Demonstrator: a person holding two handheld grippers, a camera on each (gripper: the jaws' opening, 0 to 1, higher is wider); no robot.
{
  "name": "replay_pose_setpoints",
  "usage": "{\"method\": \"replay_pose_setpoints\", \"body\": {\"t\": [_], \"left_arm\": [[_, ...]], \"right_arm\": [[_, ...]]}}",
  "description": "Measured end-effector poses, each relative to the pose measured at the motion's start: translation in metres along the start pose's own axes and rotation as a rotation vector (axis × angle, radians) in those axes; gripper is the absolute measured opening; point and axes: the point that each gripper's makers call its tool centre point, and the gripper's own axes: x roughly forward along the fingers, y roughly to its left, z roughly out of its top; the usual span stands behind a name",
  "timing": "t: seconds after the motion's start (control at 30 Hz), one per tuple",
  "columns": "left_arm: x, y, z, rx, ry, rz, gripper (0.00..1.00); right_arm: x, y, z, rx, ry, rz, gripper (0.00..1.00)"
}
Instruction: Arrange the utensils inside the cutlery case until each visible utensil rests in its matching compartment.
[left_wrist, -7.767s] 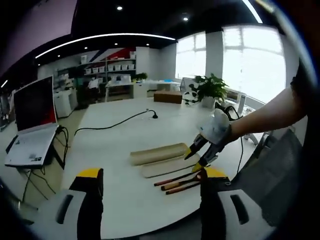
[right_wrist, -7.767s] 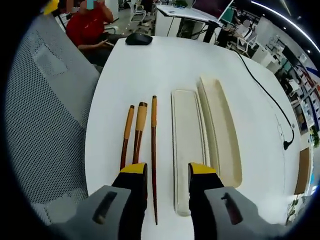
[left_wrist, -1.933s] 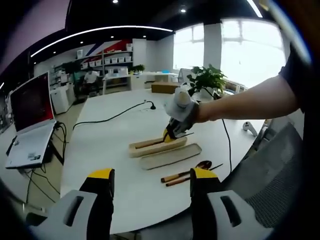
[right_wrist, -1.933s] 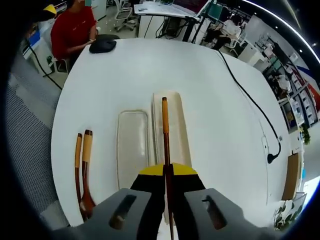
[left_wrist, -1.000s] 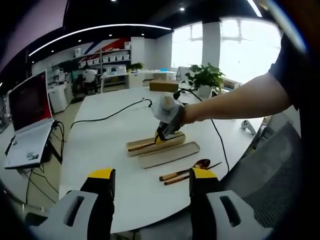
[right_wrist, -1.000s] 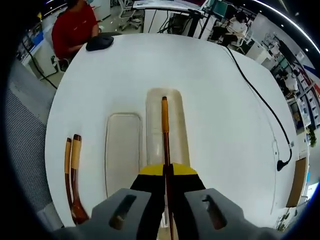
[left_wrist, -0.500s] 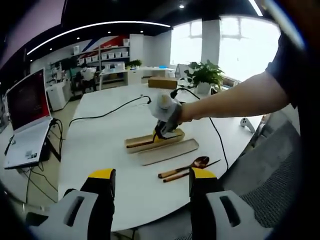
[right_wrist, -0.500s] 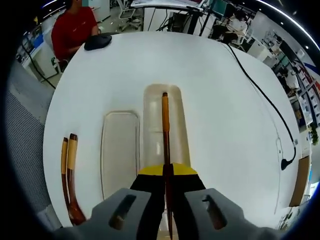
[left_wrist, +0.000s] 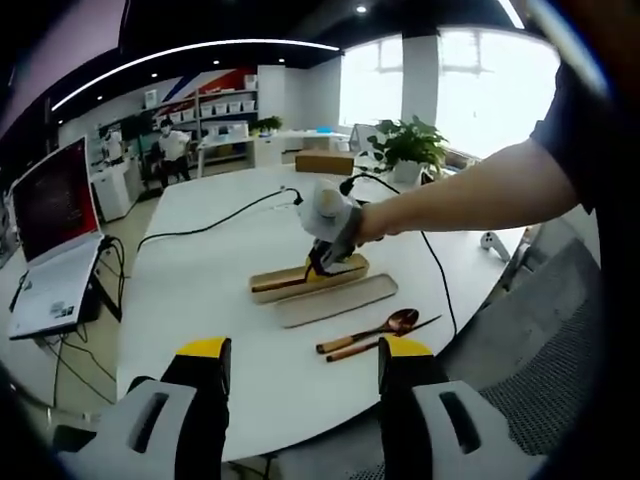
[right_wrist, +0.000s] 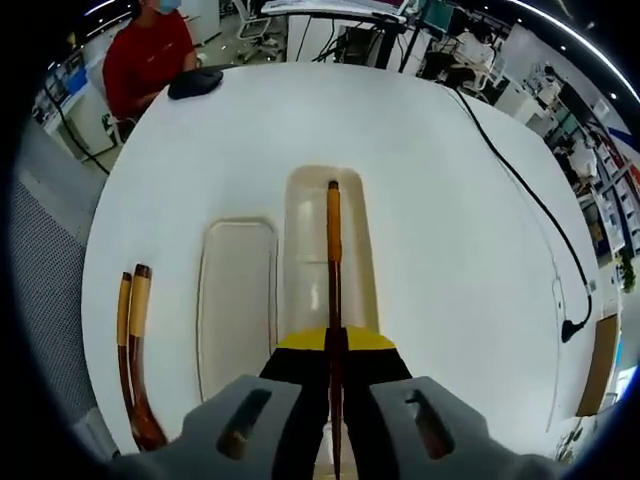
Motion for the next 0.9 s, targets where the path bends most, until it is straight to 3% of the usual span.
{"method": "replay_pose_setpoints", "body": {"t": [0.4,0.5,0.67,0.9], "left_arm": [[0.001,-0.001,-0.001,0.004,0.003,-0.006,0.61],[0.001,-0.001,0.0,0.005,0.001,-0.008,0.61],[0.0,0.0,0.002,0.0,-0.009,-0.001,0.62],[0.0,0.001,0.003,0.002,-0.018,0.002,0.62]], "right_arm": [[0.0,-0.001,0.0,0.011,-0.011,-0.012,0.01],[-0.005,-0.004,-0.002,0.062,-0.013,-0.021,0.01],[-0.013,-0.006,0.001,0.091,-0.04,-0.028,0.1],[-0.037,-0.005,0.017,0.099,-0.106,-0.059,0.15]]}}
